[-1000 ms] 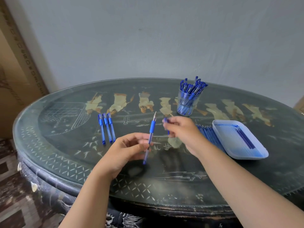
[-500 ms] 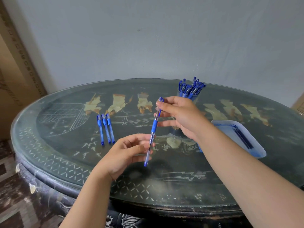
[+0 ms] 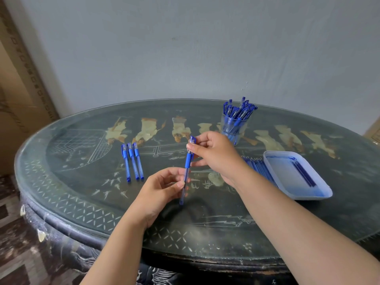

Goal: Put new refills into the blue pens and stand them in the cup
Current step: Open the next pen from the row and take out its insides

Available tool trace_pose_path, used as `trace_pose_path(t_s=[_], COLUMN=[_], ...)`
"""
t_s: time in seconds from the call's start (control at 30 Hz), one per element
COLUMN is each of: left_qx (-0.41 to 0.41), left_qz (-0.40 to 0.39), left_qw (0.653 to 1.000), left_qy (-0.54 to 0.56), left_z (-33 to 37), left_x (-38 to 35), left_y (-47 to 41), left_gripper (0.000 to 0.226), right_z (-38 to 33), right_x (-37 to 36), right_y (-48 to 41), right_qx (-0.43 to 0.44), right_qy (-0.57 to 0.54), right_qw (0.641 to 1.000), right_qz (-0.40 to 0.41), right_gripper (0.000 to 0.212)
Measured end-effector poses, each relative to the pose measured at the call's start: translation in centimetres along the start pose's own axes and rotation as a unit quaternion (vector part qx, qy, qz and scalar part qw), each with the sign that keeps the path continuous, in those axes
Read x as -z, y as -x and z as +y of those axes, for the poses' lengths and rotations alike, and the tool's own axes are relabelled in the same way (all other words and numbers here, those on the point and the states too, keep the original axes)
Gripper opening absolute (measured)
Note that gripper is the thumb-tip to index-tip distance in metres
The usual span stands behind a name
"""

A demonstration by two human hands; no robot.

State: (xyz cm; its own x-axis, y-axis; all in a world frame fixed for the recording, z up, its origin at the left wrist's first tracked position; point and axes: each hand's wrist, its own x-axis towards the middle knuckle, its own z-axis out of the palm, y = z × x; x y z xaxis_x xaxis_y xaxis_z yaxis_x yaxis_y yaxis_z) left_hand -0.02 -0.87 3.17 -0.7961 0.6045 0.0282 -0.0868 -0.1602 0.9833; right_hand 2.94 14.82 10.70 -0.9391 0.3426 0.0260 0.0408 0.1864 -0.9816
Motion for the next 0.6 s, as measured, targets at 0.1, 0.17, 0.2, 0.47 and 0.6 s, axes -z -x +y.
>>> trace_pose_path(t_s=[0.1,0.17,0.2,0.47,0.6], left_qx=[-0.003,-0.004,-0.003,-0.004,0.000], left_qz=[0.007,0.010,0.011,0.015,0.024], left_qw=[1.000,1.000,1.000,1.000,1.000], left_qy=[-0.009,-0.010,-0.010,-0.015,-0.012], left_z=[-0.1,-0.2,-0.2,-0.2,-0.3], left_x=[-0.1,0.0,0.0,0.2,0.1], left_y=[0.0,0.0,0.0,0.1,0.0], left_gripper=[0.021,0.021,0.021,0.021,0.020], right_z=[0.5,0.7,0.7,1.2,1.0], right_x=[-0.1,-0.3,-0.4,-0.7,-0.5], right_y=[-0.2,-0.2,-0.2,0.0,0.0], right_qx=[0.011,0.014,0.015,0.022,0.029], right_qy=[0.021,0.033,0.037,0.051,0.072], right_qw=[1.000,0.999,0.999,0.998,0.996], right_qz=[0.017,0.020,0.020,0.037,0.033], right_gripper=[0.010,0.011,0.011,0.007,0.006])
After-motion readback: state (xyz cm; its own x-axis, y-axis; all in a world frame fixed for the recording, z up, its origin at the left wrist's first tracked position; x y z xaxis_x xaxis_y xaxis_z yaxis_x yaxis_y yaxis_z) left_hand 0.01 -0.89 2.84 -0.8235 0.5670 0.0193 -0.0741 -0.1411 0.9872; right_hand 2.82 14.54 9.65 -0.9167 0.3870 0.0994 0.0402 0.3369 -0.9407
